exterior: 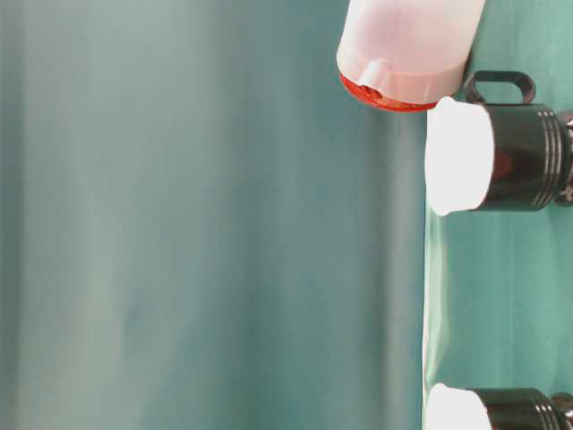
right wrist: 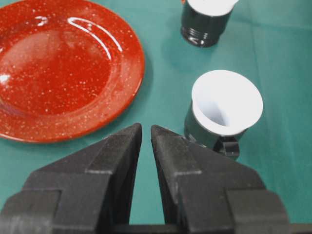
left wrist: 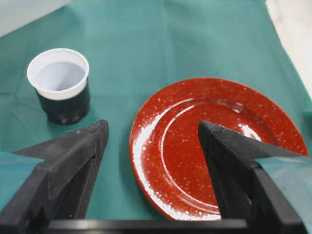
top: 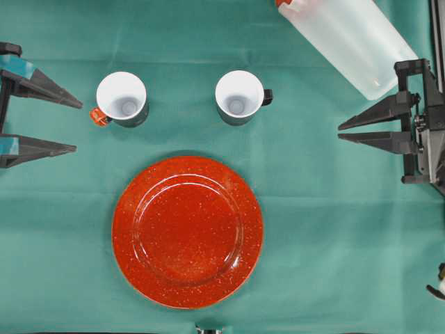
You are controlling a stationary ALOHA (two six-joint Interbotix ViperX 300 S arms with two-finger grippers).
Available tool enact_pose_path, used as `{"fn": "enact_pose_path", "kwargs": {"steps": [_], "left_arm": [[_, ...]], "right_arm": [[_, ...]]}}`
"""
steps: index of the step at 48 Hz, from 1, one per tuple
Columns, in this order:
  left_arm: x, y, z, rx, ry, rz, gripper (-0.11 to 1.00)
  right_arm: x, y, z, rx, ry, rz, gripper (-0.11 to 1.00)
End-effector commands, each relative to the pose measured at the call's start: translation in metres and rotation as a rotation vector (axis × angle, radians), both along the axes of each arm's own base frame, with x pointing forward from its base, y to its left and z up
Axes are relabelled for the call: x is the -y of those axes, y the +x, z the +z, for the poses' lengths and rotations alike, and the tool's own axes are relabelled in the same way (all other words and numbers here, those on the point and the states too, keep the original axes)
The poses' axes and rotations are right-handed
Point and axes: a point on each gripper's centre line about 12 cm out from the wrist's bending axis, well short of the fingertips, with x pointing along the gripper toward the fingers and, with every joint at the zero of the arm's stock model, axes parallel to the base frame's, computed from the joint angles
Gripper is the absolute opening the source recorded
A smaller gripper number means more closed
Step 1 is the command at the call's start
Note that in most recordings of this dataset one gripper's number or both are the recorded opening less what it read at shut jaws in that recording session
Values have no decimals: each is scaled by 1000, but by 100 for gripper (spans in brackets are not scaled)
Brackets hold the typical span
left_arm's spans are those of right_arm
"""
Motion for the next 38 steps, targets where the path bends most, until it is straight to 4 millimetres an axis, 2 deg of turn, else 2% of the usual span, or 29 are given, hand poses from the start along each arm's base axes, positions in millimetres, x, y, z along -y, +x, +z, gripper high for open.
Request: {"fn": "enact_pose_path", "kwargs": {"steps": [1,38], "left_arm": [[1,2,7,20,-3,-1,73],[7,0,8,31,-2,-31,73]], "right_arm": [[-2,3,10,34,3,10,22],[-4,5,12,56,10,26,22]]}}
